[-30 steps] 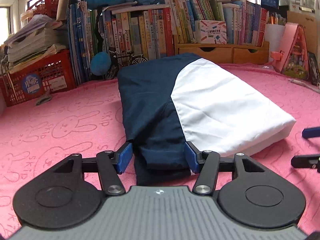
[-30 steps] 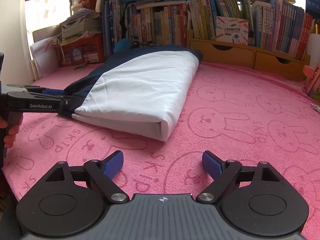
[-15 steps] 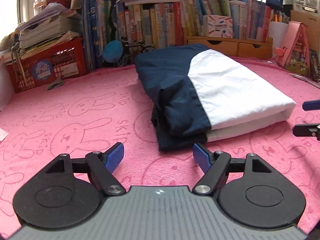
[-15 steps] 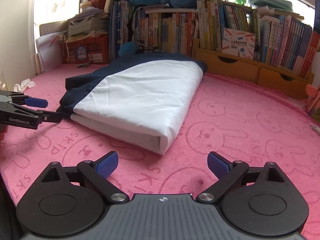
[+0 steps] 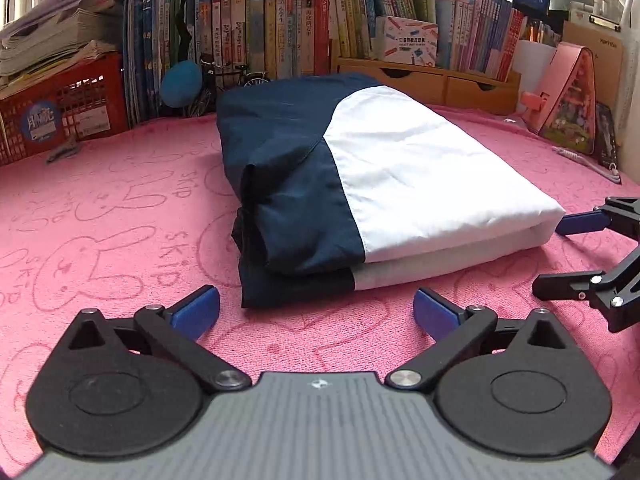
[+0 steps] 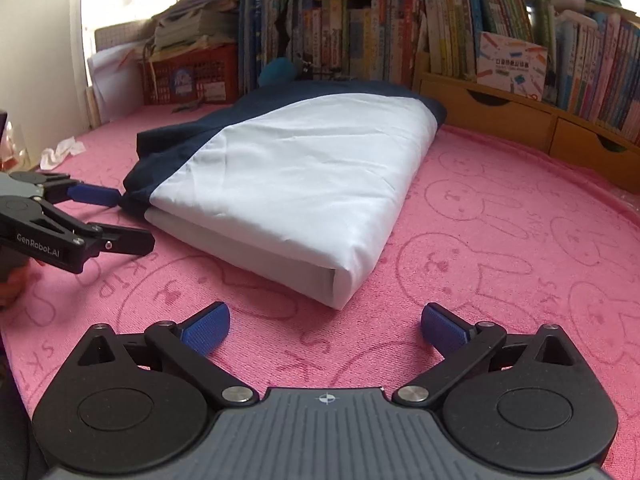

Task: Fold clothes

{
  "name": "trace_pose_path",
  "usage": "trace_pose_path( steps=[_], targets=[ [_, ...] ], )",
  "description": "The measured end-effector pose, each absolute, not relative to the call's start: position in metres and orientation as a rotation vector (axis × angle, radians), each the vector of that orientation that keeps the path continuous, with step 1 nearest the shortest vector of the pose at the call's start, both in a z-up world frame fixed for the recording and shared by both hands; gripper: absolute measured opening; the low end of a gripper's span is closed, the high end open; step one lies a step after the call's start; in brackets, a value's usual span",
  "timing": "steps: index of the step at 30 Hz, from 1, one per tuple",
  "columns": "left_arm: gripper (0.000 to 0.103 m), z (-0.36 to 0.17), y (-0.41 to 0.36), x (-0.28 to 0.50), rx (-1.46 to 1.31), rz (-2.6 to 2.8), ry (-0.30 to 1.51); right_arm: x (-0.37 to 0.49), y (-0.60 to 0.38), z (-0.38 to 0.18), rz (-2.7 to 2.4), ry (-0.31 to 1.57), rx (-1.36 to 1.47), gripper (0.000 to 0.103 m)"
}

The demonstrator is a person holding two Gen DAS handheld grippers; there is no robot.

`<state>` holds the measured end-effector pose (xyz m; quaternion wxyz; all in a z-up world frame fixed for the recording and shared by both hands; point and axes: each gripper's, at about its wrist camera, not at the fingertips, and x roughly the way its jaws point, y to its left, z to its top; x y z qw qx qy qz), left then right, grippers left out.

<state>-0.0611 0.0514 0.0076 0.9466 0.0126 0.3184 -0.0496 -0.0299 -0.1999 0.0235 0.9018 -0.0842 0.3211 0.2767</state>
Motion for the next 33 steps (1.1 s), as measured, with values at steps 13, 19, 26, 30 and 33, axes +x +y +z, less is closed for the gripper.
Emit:
trace_pose_path(
  steps=[13,19,26,30,33],
  targets=[
    [0.103,0.0082,0.0523,-0.0626,0.027,-0.1,0.649,-0.0303,-0.1982,0.0246,0.565,0.666,-0.189,0.103],
    [0.103,0.0089,0.0524,-0.0628,0.027,-0.099,0.649,-0.0302,-0.1983,0.0248,0.564,0.666,-0.189,0.103],
    [0.103,0.0096,0.0532,-0.0623,0.026,-0.099,0.65,-0.0304,-0.1982,0.0248,0.564,0.666,-0.189,0.103],
    [0.103,0.0099,0.0533,-0.0623,0.026,-0.099,0.65,-0.0305,-0.1982,0.0246,0.564,0.666,-0.19,0.103],
    [0.103,0.0101,0.0536,-0.0624,0.026,-0.099,0.65,-0.0305,-0.1981,0.0245,0.564,0.666,-0.19,0.103]
  ],
)
